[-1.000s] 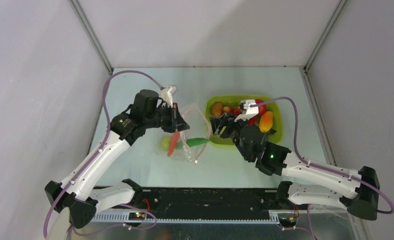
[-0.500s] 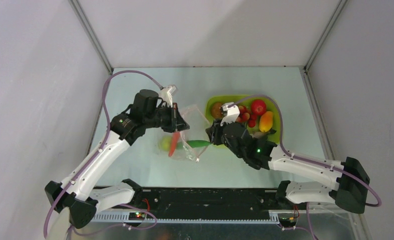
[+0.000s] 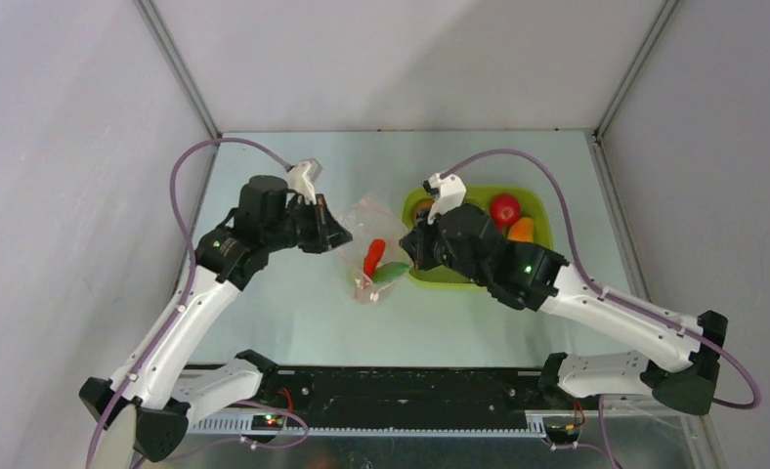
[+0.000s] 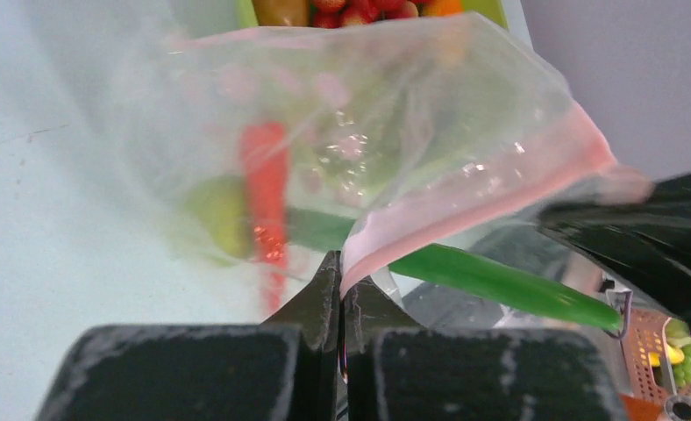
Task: Place the food in the zip-top bag and seal the zipper
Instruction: Adjust the zipper food storage bag at the center of the board.
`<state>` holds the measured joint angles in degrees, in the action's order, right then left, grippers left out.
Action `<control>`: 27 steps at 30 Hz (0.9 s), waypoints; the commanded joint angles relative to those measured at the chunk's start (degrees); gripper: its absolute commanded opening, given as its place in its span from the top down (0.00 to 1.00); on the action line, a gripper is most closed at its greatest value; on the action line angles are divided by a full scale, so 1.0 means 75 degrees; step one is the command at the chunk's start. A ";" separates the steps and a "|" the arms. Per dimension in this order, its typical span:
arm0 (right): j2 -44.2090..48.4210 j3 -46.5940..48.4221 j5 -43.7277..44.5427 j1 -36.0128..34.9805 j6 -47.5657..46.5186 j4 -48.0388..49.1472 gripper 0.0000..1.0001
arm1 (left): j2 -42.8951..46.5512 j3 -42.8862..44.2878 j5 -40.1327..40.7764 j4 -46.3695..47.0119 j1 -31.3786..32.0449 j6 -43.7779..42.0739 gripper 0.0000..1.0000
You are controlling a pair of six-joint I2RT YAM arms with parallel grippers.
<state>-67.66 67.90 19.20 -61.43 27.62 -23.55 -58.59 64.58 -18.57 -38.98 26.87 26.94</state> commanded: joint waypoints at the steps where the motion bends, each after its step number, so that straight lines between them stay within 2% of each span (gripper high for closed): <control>1: -0.0332 0.1687 -0.0887 -0.0041 -0.0498 -0.1310 0.99 | 0.0309 0.0194 0.0182 0.0012 -0.0340 -0.0065 1.00; 3: -0.0821 0.2571 -0.0908 -0.0066 -0.0661 -0.1869 0.99 | 0.0371 0.0182 0.0090 0.0086 -0.0400 -0.0072 1.00; 7: -0.1898 0.3943 -0.0795 -0.0259 -0.1144 -0.2017 0.99 | 0.0501 0.0129 0.0036 0.0171 -0.0462 -0.0079 1.00; 14: -0.2893 0.4742 -0.0504 0.0058 -0.0625 -0.2128 1.00 | 0.0637 0.0083 -0.0023 0.0272 -0.0523 -0.0089 1.00; 19: -0.2639 0.4189 -0.0297 0.0298 -0.0409 -0.1926 1.00 | 0.0752 0.0114 0.0063 0.0250 -0.0602 -0.0108 1.00; 27: -0.1497 0.2421 -0.0073 0.0774 -0.0219 -0.1434 0.98 | 0.1149 0.0104 0.0303 0.0254 -0.0944 -0.0122 1.00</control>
<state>-83.40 89.80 16.56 -57.43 24.36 -36.53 -52.42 64.58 -17.61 -38.68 21.23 26.89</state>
